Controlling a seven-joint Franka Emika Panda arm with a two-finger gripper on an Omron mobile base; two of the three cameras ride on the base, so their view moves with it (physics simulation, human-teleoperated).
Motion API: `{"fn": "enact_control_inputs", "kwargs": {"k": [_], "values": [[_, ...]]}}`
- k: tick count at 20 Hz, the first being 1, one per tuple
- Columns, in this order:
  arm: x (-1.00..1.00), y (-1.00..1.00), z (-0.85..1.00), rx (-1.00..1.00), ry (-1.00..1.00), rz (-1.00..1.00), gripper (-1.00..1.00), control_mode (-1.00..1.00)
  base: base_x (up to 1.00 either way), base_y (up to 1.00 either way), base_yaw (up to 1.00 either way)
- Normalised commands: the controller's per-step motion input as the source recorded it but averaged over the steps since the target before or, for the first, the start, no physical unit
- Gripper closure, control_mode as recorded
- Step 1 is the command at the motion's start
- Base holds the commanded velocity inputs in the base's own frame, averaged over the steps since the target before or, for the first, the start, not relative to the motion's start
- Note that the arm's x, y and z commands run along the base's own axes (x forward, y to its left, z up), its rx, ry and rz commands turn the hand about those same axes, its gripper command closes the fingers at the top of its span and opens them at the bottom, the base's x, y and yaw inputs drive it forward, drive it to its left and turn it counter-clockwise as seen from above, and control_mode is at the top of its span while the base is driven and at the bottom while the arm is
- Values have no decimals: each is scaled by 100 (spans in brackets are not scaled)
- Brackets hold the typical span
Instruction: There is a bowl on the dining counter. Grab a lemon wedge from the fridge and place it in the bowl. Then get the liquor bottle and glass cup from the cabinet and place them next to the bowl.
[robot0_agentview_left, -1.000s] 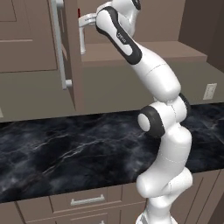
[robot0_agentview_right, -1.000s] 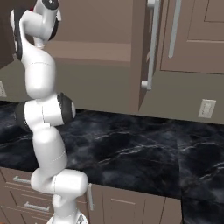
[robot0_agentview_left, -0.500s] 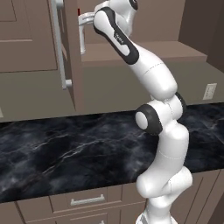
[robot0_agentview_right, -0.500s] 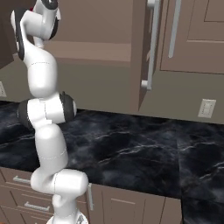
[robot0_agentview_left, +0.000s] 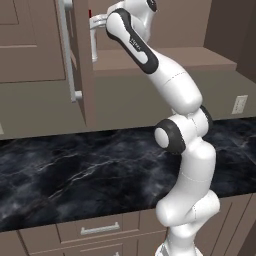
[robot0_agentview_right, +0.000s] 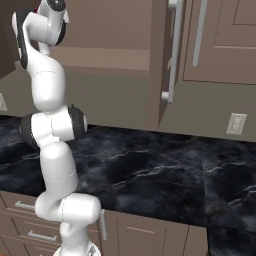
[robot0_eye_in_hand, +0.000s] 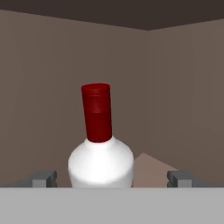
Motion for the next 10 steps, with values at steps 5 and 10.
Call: {"fn": "enact_control_inputs", "kwargs": {"k": [5,10], "values": [[0,1,0,0,0,0,-100,-100,0,0,0],[0,0,-14,0,-1,0,-100,-100,0,0,0]]}}
